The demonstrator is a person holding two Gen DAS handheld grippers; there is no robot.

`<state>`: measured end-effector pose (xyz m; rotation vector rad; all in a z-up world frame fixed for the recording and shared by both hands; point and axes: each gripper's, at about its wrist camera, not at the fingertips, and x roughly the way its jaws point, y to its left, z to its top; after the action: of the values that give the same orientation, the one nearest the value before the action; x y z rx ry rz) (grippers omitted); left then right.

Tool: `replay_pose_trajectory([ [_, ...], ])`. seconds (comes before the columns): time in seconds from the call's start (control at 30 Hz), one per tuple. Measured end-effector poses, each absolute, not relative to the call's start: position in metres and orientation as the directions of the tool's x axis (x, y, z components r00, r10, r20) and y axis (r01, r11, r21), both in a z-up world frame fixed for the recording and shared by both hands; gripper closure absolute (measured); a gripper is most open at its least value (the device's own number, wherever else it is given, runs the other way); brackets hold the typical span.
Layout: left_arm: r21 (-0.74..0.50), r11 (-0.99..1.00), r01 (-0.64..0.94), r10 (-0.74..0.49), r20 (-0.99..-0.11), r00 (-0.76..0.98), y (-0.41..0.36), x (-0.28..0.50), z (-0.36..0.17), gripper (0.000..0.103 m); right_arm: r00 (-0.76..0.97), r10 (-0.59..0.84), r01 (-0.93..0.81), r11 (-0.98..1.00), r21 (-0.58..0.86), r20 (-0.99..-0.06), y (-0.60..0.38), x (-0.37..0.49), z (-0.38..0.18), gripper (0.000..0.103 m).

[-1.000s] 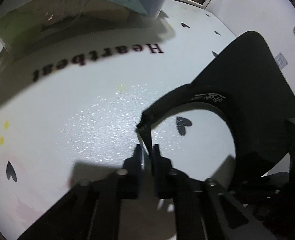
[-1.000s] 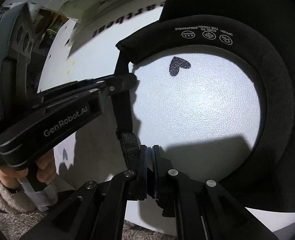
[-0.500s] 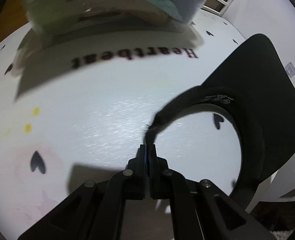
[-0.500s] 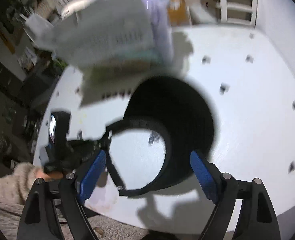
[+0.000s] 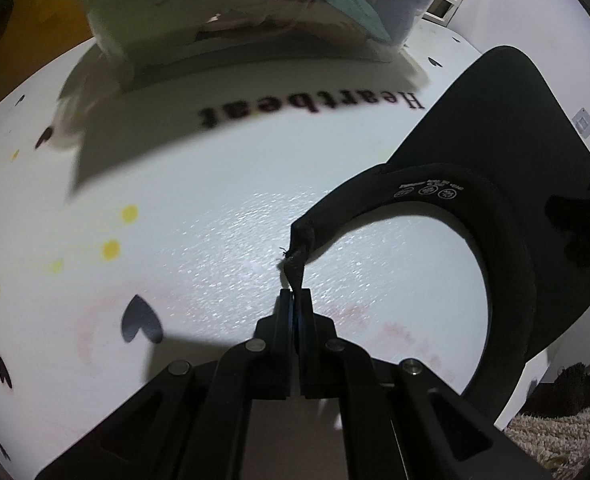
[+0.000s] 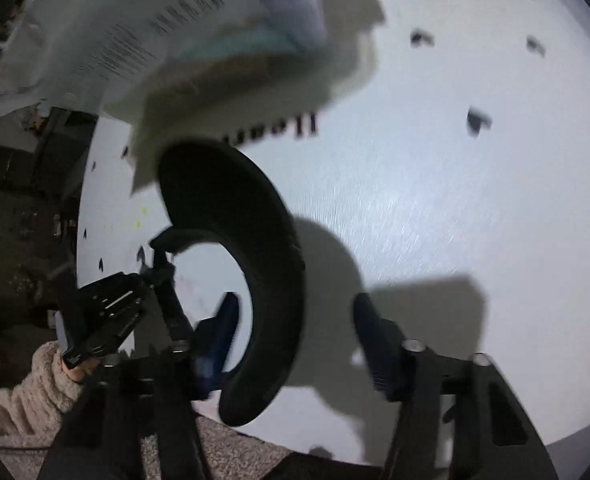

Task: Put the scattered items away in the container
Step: 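Grasp the black visor band with the left tool while the right tool holds it, then lift the black visor off the table with both tools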

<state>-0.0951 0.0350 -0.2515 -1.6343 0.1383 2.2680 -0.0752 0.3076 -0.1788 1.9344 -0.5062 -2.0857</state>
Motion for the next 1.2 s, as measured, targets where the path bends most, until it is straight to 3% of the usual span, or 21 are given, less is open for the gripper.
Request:
replay_pose_trajectory([
  [0.03,-0.116,-0.938,-0.325,0.213,-0.936,-0.282,0.032,-0.096,-0.251,0.100,-0.072,-0.433,-0.062,-0.897,0.438,-0.898,0.306,-0.075,-0.185,0.066],
  [0.17,-0.136,-0.943,-0.302,0.223,-0.935,-0.275,0.023,-0.100,-0.251,0.100,-0.059,-0.505,-0.072,-0.858,0.508,-0.861,0.296,-0.072,-0.199,0.093],
  [0.23,-0.155,-0.946,-0.284,0.237,-0.930,-0.281,0.019,-0.102,-0.247,0.099,-0.079,-0.484,-0.035,-0.873,0.487,-0.872,0.287,-0.070,-0.194,0.094],
  [0.3,-0.171,-0.947,-0.273,0.253,-0.919,-0.302,0.016,-0.103,-0.239,0.088,-0.107,-0.463,0.007,-0.885,0.465,-0.880,0.280,-0.069,-0.187,0.094],
  [0.37,-0.175,-0.946,-0.274,0.267,-0.899,-0.348,0.013,-0.103,-0.227,0.056,-0.149,-0.427,0.058,-0.904,0.423,-0.892,0.273,-0.067,-0.178,0.094],
  [0.43,-0.176,-0.942,-0.287,0.285,-0.870,-0.402,0.010,-0.101,-0.211,0.050,-0.196,-0.383,0.105,-0.924,0.369,-0.903,0.268,-0.065,-0.168,0.094],
  [0.7,-0.306,-0.887,-0.345,0.437,-0.796,-0.419,0.015,-0.104,-0.166,0.050,-0.519,-0.142,0.283,-0.959,-0.013,-0.843,0.245,-0.050,-0.097,0.096],
  [0.9,-0.332,-0.861,-0.385,0.486,-0.760,-0.431,0.038,-0.093,-0.150,0.050,-0.749,0.075,0.314,-0.835,-0.452,-0.659,0.220,-0.033,-0.068,0.097],
  [1.03,-0.372,-0.846,-0.382,0.515,-0.754,-0.406,0.036,-0.091,-0.149,0.050,-0.871,0.156,0.288,-0.607,-0.741,-0.466,0.207,-0.007,-0.095,0.097],
  [1.2,-0.509,-0.787,-0.347,0.610,-0.727,-0.317,0.032,-0.088,-0.152,0.050,-0.924,0.135,0.281,-0.394,-0.875,-0.358,0.194,0.032,-0.154,0.097],
])
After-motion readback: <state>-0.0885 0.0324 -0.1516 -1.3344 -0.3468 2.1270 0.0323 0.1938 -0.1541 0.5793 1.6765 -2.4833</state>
